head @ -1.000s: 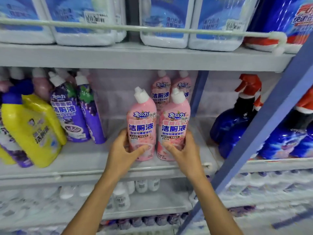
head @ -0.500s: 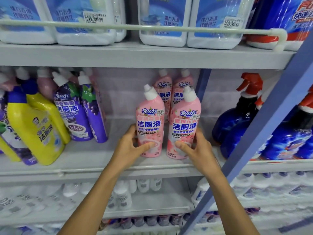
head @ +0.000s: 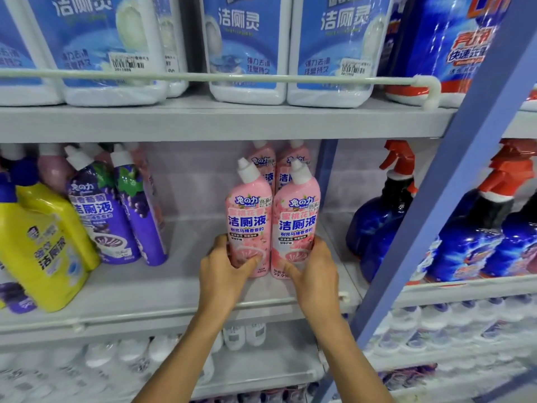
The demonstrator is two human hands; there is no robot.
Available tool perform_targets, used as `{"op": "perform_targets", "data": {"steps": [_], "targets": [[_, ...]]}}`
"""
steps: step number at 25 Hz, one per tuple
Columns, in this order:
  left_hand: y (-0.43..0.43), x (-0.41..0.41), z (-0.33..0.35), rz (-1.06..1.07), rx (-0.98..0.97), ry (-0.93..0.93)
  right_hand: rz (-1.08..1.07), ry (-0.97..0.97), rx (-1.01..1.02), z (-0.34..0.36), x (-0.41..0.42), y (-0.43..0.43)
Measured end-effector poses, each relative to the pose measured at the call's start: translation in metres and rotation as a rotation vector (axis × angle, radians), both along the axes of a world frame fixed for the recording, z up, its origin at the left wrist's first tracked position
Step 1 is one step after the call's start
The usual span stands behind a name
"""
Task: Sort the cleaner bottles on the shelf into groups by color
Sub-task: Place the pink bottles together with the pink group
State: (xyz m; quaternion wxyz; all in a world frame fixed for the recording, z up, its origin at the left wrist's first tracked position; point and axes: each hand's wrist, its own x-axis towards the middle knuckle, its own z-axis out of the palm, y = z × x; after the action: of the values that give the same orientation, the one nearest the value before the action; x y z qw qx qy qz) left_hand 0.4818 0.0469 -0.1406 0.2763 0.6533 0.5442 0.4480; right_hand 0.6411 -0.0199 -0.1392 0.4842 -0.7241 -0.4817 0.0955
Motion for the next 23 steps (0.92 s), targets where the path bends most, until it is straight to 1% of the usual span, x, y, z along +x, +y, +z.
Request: {"op": "perform_targets", "data": {"steps": [3, 5, 7, 10, 16, 23], "targets": [[0.023, 0.017, -0.003, 0.028, 0.008, 0.027, -0.023, 0.003, -0.027, 0.003, 0.014, 0.025], [0.039, 0.03, -0.002, 0.053, -0.037, 0.048, -0.056, -0.004, -0.032, 0.006, 0.018, 0.039], [0.054, 0.04, 0.002, 0.07, -0.082, 0.079, -0.073, 0.043, -0.038, 0.008, 0.023, 0.056], [0.071, 0.049, 0.004, 0.071, -0.097, 0.004, -0.113, 0.105, -0.09, 0.009, 0.029, 0.084], [0.083, 0.055, -0.002, 0.073, -0.071, -0.072, -0.137, 0.056, -0.068, 0.0, 0.037, 0.103], [0.09, 0.055, -0.007, 0.041, -0.083, -0.059, -0.135, 0.033, -0.061, -0.008, 0.041, 0.108]]}}
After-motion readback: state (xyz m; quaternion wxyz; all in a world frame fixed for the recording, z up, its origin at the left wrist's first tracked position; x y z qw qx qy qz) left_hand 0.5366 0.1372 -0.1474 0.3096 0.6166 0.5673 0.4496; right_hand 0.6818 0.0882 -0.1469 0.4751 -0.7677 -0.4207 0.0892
